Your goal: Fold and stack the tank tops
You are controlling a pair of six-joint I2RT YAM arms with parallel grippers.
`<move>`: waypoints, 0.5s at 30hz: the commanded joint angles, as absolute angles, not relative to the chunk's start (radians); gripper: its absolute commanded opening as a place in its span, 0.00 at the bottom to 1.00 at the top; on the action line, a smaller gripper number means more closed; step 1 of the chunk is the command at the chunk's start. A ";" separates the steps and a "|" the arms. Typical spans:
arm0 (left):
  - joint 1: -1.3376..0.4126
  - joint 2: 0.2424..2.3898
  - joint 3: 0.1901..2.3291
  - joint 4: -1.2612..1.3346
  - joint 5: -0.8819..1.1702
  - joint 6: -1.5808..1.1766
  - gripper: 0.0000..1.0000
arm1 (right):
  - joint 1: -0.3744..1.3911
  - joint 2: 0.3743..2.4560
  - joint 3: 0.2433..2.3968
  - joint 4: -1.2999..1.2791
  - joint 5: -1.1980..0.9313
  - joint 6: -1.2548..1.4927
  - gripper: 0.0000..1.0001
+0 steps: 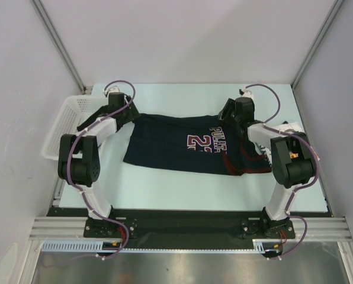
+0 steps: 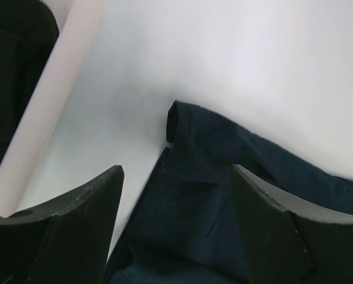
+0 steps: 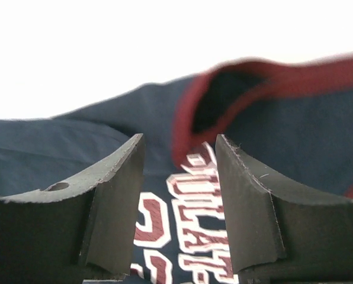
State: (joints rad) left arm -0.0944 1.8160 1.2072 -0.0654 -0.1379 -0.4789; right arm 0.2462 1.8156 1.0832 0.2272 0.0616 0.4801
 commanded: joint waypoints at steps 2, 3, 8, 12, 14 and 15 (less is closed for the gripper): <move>-0.094 1.828 1.368 -0.104 -0.153 -0.456 0.81 | 0.236 1.870 1.234 0.183 -0.003 0.505 0.57; -0.094 1.845 1.400 -0.124 -0.153 -0.451 0.82 | 0.235 1.882 1.256 0.166 -0.023 0.508 0.57; -0.092 1.985 1.624 -0.343 -0.163 -0.448 0.82 | 0.224 1.951 1.382 0.007 -0.026 0.535 0.56; -0.090 2.046 1.695 -0.403 -0.153 -0.448 0.82 | 0.224 1.967 1.411 -0.084 -0.002 0.552 0.55; -0.089 2.056 1.695 -0.406 -0.141 -0.445 0.82 | 0.216 1.962 1.405 -0.106 -0.002 0.564 0.54; -0.089 2.059 1.698 -0.407 -0.138 -0.442 0.81 | 0.215 1.959 1.402 -0.104 -0.002 0.568 0.54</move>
